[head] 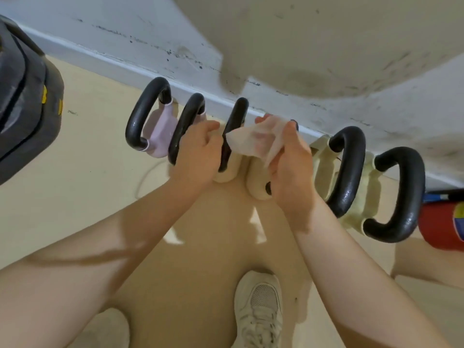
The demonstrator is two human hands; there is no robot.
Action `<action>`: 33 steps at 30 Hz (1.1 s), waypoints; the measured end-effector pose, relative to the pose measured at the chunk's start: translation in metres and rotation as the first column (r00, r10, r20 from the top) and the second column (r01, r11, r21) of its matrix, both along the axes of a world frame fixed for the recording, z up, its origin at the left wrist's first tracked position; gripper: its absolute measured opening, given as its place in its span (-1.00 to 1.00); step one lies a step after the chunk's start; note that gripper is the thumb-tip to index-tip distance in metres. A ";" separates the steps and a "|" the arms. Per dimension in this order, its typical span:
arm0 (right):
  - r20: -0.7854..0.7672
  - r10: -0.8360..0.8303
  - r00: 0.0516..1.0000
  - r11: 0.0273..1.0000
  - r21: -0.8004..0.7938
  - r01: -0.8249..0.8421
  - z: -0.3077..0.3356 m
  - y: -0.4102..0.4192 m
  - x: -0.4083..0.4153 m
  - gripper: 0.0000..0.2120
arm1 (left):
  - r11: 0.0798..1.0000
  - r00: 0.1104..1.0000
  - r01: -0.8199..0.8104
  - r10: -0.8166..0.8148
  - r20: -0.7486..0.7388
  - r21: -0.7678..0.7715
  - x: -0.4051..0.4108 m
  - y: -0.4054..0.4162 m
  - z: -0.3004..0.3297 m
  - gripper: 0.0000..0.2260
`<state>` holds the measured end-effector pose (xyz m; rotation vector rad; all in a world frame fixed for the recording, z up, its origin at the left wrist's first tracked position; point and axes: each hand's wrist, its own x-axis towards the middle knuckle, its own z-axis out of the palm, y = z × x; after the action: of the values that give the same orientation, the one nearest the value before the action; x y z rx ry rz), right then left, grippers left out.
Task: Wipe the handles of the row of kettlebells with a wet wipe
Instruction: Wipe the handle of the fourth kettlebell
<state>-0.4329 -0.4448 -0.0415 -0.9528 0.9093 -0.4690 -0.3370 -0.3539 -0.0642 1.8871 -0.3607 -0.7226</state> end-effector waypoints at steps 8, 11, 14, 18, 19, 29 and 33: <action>-0.063 -0.503 0.862 0.812 0.307 0.496 0.027 -0.032 -0.054 -0.73 | 0.947 0.959 0.271 -0.281 0.036 0.171 -0.050 -0.052 0.005 -0.68; -0.072 -0.540 0.838 0.797 0.275 0.537 0.021 -0.039 -0.059 -0.72 | 0.918 0.940 0.341 -0.329 -0.090 0.204 -0.061 -0.065 -0.005 -0.52; 0.050 -0.531 0.846 0.827 0.249 0.504 0.011 -0.047 -0.054 -0.62 | 0.908 0.922 0.385 -0.372 -0.103 0.163 -0.061 -0.072 -0.014 -0.59; -0.113 -0.260 0.959 0.958 0.092 0.270 -0.006 -0.037 -0.045 -0.60 | 0.876 0.891 0.454 -0.443 -0.099 0.165 -0.055 -0.076 -0.011 -0.78; -0.138 -0.185 0.973 0.977 0.084 0.198 -0.010 -0.032 -0.043 -0.66 | 0.855 0.876 0.483 -0.475 -0.088 0.191 -0.053 -0.077 -0.010 -0.84; -0.285 0.040 0.958 0.985 -0.151 -0.087 -0.025 -0.050 -0.026 -0.62 | 0.758 0.757 0.644 -0.614 -0.221 0.100 -0.031 -0.070 -0.004 -0.93; -0.404 0.103 0.909 0.973 -0.150 -0.177 -0.030 -0.043 -0.028 -0.82 | 0.696 0.698 0.708 -0.664 -0.269 0.120 -0.025 -0.069 -0.005 -0.84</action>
<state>-0.4606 -0.4875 -0.0717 -1.3038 1.1636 -0.2404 -0.3624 -0.4233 -0.0690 1.8338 -0.9239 -1.5109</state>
